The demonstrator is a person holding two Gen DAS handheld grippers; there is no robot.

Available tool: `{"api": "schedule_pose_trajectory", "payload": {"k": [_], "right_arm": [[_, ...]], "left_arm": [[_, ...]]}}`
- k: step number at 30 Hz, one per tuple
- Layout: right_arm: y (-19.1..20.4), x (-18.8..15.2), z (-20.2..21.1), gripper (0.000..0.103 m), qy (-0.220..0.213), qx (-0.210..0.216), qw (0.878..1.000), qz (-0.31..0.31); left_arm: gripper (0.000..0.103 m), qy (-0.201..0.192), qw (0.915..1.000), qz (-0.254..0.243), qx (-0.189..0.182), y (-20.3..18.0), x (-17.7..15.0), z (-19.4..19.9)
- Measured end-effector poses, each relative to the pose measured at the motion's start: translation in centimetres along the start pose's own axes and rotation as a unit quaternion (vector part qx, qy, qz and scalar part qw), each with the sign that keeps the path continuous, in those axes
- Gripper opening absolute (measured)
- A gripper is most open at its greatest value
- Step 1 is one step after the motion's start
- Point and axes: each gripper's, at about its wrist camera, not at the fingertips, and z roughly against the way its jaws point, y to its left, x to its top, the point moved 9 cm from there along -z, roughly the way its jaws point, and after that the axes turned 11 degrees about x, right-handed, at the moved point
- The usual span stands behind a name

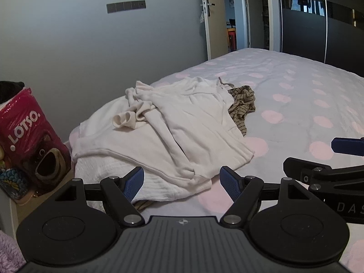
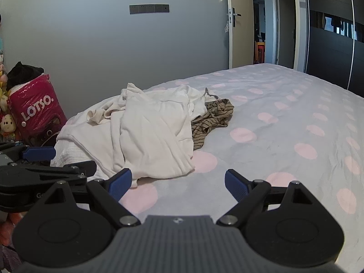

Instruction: Fold clothes

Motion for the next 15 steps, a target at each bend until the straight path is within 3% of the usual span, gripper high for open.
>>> {"api": "schedule_pose_trajectory", "payload": {"k": [15], "right_arm": [[0.07,-0.40,-0.41,0.090,0.006,0.003,1.000,-0.002]], "left_arm": [[0.073,0.013,0.9999,0.003,-0.006,0.11,-0.24,0.03]]}}
